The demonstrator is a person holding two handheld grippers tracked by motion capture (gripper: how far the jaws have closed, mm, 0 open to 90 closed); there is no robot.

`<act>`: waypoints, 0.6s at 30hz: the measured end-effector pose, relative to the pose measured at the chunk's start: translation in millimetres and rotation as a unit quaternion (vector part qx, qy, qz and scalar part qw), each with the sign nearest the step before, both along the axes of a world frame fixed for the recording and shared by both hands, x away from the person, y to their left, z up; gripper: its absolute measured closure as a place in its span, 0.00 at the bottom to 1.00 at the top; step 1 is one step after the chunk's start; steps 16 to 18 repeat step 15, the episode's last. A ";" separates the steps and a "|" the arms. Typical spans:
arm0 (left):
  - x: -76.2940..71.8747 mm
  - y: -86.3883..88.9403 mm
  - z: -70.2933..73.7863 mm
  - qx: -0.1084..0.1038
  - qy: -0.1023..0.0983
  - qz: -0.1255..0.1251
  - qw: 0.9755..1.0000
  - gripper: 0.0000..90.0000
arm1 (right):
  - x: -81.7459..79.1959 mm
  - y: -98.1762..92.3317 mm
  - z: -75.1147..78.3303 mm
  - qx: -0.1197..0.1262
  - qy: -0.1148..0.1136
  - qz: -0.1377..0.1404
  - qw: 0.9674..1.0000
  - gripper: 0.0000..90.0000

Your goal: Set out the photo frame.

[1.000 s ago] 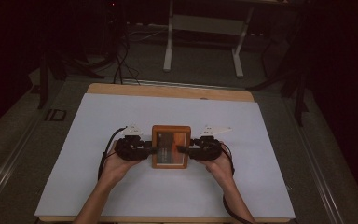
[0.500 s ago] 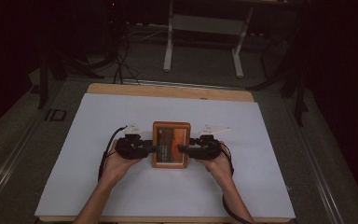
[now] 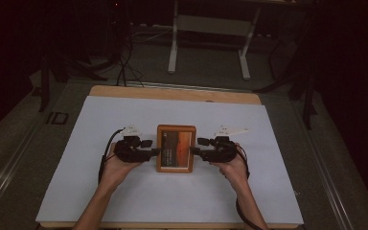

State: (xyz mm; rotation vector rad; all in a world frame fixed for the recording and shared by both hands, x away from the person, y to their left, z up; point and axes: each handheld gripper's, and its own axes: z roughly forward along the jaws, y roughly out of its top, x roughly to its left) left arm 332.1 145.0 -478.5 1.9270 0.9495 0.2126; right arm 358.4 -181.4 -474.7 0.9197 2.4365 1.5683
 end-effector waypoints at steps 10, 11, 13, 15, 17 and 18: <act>-0.8 20.8 5.3 0.013 -0.014 0.047 0.999 0.47 | -2.4 -35.0 4.1 -0.002 -0.001 -0.034 0.999 0.46; 0.2 23.5 3.9 0.020 -0.013 0.053 0.998 0.47 | -2.3 -38.2 3.4 -0.003 0.000 -0.038 0.999 0.46; 2.5 28.5 0.2 0.034 -0.007 0.067 0.997 0.46 | -1.9 -44.0 1.9 -0.007 0.002 -0.048 0.999 0.46; 5.6 33.6 -5.0 0.059 -0.001 0.086 0.995 0.44 | -1.1 -49.4 -0.5 -0.022 0.002 -0.059 0.998 0.44; 5.6 33.6 -5.0 0.059 -0.001 0.086 0.995 0.44 | -1.1 -49.4 -0.5 -0.022 0.002 -0.059 0.998 0.44; 5.6 33.6 -5.0 0.059 -0.001 0.086 0.995 0.44 | -1.1 -49.4 -0.5 -0.022 0.002 -0.059 0.998 0.44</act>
